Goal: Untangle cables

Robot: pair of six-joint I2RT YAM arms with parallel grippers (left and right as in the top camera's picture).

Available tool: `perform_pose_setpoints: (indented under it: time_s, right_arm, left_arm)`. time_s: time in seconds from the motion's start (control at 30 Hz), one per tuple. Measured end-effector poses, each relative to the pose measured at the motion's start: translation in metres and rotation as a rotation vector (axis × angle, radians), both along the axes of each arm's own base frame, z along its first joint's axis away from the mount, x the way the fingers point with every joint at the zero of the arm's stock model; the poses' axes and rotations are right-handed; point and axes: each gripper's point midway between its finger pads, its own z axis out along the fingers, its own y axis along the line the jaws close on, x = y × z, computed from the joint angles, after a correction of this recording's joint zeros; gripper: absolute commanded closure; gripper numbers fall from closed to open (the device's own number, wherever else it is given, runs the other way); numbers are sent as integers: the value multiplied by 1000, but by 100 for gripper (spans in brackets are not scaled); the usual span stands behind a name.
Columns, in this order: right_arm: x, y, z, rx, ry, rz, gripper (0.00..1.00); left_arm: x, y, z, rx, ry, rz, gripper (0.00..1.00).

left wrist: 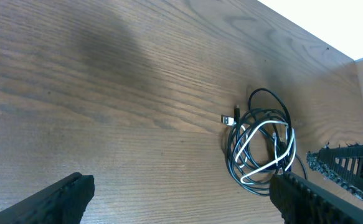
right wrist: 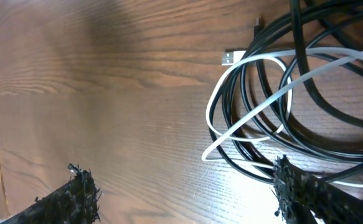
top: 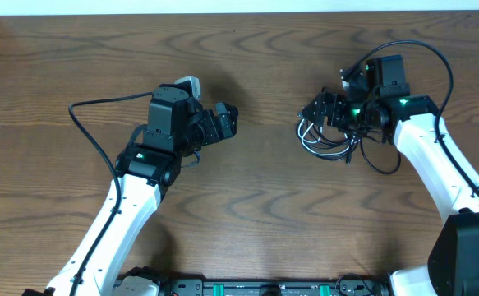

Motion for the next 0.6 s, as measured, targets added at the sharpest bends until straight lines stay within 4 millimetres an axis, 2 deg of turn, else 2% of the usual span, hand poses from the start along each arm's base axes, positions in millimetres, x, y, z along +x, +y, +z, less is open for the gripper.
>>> perform_pose_setpoints:
  time_s: [0.27,0.37,0.6]
  right_arm:
    - [-4,0,-2,-2,18,0,9]
    - [-4,-1,-2,-2,20,0,1]
    - [6,1,3,13,-18,-16,1]
  left_arm:
    - [0,0,0,0,0,0,3]
    - [0,0,0,0,0,0,3]
    - [0,0,0,0,0,0,3]
